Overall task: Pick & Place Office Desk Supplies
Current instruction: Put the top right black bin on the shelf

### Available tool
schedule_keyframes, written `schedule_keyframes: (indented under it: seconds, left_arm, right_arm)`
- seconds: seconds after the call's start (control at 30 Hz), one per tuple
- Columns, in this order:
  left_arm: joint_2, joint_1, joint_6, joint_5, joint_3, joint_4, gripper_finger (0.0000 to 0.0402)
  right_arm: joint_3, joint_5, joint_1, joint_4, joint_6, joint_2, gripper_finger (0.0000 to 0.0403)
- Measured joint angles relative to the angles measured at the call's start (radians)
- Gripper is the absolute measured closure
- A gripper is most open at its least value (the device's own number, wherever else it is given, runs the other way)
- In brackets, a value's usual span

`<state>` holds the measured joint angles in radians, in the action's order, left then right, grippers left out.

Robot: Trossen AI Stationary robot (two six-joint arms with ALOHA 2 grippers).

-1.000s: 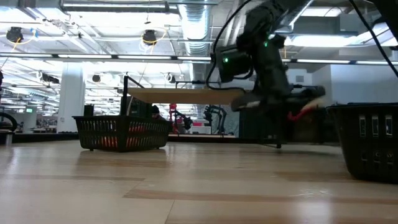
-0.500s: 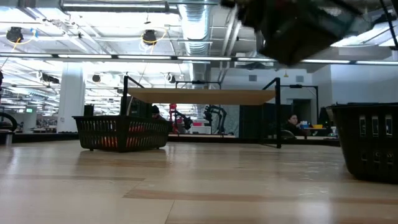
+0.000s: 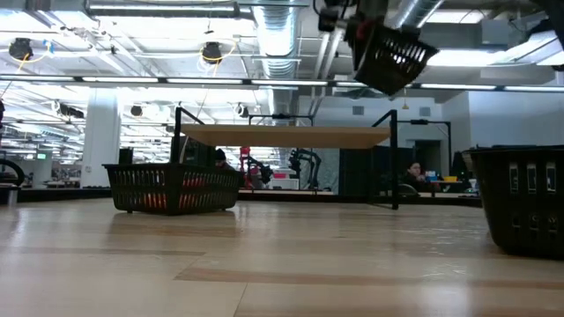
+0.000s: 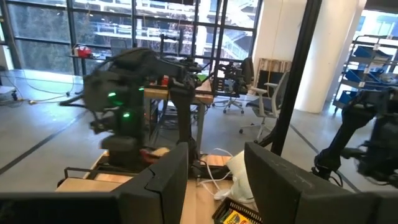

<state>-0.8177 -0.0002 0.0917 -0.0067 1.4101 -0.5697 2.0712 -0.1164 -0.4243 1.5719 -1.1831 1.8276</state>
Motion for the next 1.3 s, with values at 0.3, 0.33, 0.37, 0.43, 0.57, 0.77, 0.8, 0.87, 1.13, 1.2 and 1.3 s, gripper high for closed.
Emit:
schedule_keyframes:
  seconds: [0.3, 0.33, 0.37, 0.43, 0.57, 0.77, 0.8, 0.87, 1.13, 1.2, 1.3]
  left_arm:
    - [0.0, 0.0, 0.02, 0.001, 0.0, 0.0, 0.0248]
    - [0.0, 0.0, 0.021, 0.001, 0.0, 0.0, 0.0248]
    - [0.0, 0.0, 0.021, 0.001, 0.0, 0.0, 0.0248]
    - [0.0, 0.0, 0.022, 0.001, 0.0, 0.0, 0.0248]
    - [0.0, 0.0, 0.033, 0.002, 0.0, 0.0, 0.0248]
    - [0.0, -0.001, 0.048, 0.002, 0.0, -0.009, 0.0248]
    - [0.0, -0.001, 0.048, 0.002, 0.0, -0.011, 0.0248]
    - [0.0, -0.001, 0.048, 0.001, 0.0, -0.012, 0.0248]
    - [0.0, -0.001, 0.047, -0.002, 0.0, -0.015, 0.0248]
    - [0.0, -0.001, 0.047, -0.002, 0.0, -0.015, 0.0248]
    - [0.0, -0.001, 0.046, -0.002, 0.0, -0.015, 0.0248]
  right_arm:
    - [0.118, -0.008, -0.082, -0.001, 0.109, 0.145, 0.0403]
    - [0.159, -0.012, -0.088, 0.0, 0.117, 0.175, 0.0403]
    - [0.207, -0.013, -0.094, -0.001, 0.125, 0.203, 0.0403]
    - [0.289, -0.014, -0.109, -0.008, 0.144, 0.253, 0.0403]
    - [0.245, -0.035, -0.145, 0.006, 0.16, 0.273, 0.0403]
    - [0.247, -0.026, -0.177, -0.059, 0.195, 0.287, 0.0403]
    - [0.248, -0.017, -0.18, -0.049, 0.202, 0.286, 0.0403]
    - [0.246, -0.005, -0.185, -0.029, 0.224, 0.288, 0.0403]
    - [0.246, -0.013, -0.202, -0.054, 0.271, 0.288, 0.0385]
    - [0.246, -0.013, -0.202, -0.069, 0.278, 0.288, 0.0374]
    - [0.246, -0.016, -0.205, -0.1, 0.299, 0.288, 0.0351]
